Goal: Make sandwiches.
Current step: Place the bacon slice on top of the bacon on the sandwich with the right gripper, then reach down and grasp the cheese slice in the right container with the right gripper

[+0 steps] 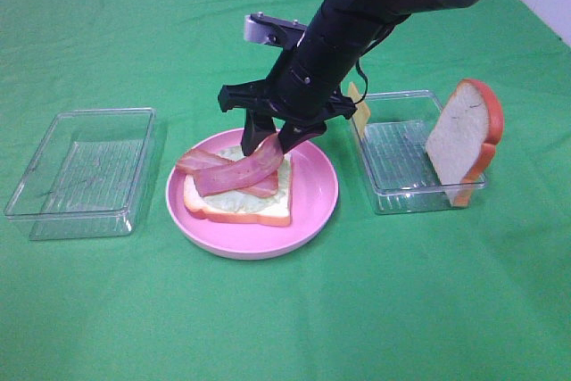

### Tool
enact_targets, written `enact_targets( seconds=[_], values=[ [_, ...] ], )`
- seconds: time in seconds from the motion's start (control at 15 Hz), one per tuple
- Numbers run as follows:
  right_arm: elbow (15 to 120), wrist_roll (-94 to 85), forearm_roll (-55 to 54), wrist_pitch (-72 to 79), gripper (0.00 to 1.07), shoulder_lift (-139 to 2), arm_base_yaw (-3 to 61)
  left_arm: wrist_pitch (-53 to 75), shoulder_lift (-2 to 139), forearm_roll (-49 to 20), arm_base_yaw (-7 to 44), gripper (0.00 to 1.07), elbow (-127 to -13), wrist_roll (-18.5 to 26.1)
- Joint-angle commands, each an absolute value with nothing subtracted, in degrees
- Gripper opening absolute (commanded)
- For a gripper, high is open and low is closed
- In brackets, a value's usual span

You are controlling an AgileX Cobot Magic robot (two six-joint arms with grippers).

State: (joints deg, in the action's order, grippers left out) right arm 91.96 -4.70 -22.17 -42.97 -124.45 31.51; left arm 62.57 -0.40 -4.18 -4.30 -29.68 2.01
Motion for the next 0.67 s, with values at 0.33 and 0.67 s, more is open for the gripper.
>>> enact_targets(
  seconds=[0.33, 0.67],
  values=[
    [92.2, -2.5, -20.9, -46.5, 0.99, -118.8, 31.3, 61.7, -1.3, -4.5, -4.3, 0.98, -29.5, 1.6],
    [98.3, 7.0, -11.7, -62.8, 0.99, -112.5, 30.3, 61.7, -1.3, -4.5, -4.3, 0.98, -29.5, 1.6]
  ],
)
